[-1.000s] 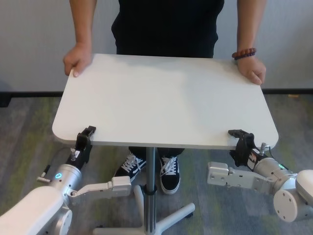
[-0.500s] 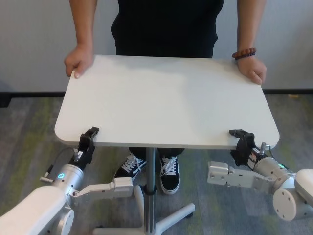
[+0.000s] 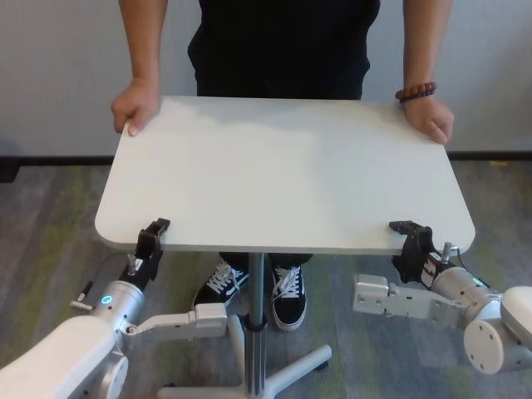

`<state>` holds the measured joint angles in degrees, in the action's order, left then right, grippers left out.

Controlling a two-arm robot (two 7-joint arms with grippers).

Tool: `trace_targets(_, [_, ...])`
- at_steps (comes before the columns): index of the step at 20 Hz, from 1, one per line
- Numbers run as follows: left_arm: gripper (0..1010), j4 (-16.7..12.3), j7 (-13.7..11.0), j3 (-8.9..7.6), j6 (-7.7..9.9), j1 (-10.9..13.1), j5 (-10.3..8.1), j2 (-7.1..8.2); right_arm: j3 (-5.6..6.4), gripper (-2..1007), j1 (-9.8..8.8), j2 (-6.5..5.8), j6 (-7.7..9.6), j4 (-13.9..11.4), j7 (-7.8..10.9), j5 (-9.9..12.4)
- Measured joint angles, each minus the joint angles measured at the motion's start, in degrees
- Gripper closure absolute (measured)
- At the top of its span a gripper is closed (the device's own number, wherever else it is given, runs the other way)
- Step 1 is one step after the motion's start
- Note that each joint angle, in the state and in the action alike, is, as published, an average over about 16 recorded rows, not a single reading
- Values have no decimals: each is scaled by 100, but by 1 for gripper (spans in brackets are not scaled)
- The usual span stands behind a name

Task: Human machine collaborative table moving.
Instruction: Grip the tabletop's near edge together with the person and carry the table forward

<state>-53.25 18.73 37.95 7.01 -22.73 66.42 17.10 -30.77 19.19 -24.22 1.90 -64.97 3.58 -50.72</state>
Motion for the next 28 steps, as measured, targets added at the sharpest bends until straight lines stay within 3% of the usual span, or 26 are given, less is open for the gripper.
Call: trace_targets(28, [734,106,92,17,67,-35,-23,-40,-68,641,109,45,-97,178,-8,35])
